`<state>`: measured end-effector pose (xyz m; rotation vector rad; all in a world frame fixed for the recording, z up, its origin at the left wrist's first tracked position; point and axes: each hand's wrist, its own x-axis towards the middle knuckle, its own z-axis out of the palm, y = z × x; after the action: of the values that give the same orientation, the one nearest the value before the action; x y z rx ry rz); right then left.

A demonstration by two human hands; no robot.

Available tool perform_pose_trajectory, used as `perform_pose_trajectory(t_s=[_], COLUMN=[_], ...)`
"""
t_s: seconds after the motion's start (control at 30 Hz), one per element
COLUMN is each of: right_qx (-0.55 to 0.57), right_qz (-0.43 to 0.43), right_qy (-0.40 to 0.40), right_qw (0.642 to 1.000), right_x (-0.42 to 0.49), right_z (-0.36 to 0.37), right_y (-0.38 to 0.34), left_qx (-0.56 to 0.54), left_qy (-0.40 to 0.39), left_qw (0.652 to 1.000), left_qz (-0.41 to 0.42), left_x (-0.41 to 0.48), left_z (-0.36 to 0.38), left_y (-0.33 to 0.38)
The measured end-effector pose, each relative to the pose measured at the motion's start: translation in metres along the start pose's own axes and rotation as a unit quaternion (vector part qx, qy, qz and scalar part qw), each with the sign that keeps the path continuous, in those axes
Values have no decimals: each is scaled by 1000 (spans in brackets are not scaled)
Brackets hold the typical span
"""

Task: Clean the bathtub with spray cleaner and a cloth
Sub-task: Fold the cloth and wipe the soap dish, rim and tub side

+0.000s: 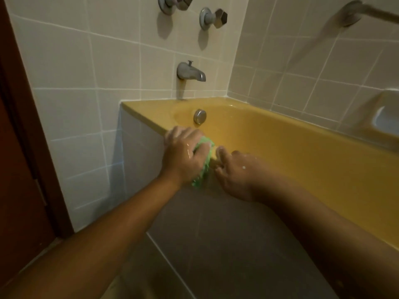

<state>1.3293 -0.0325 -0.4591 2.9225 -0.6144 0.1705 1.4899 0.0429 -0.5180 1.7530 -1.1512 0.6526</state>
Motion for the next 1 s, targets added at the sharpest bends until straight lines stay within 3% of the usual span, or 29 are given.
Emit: perform_pose_trajectory(t_s=[0.1, 0.27, 0.4, 0.6, 0.8, 0.87, 1.0], right_qx=[-10, -2, 10, -9, -6, -6, -12], right_qz=[7, 12, 11, 2, 0, 0, 6], right_qy=[0, -5, -16, -3, -5, 1, 11], right_qw=[1000, 1000, 1000, 1000, 1000, 1000, 1000], right_x=[27, 80, 117, 133, 148, 147, 147], right_z=[3, 6, 8, 11, 12, 13, 13], right_y=[-14, -39, -55, -60, -65, -64, -67], left_qx=[-12, 17, -12, 74, 14, 43, 106], left_qy=[-18, 34, -19, -17, -74, -62, -65], left_qw=[998, 995, 999, 994, 995, 997, 983], left_qz=[65, -89, 38, -75, 60, 26, -134], left_x=[16, 58, 48, 115, 86, 108, 131], left_z=[-8, -11, -15, -29, -28, -31, -38], left_y=[-45, -92, -111, -200, -172, -201, -214])
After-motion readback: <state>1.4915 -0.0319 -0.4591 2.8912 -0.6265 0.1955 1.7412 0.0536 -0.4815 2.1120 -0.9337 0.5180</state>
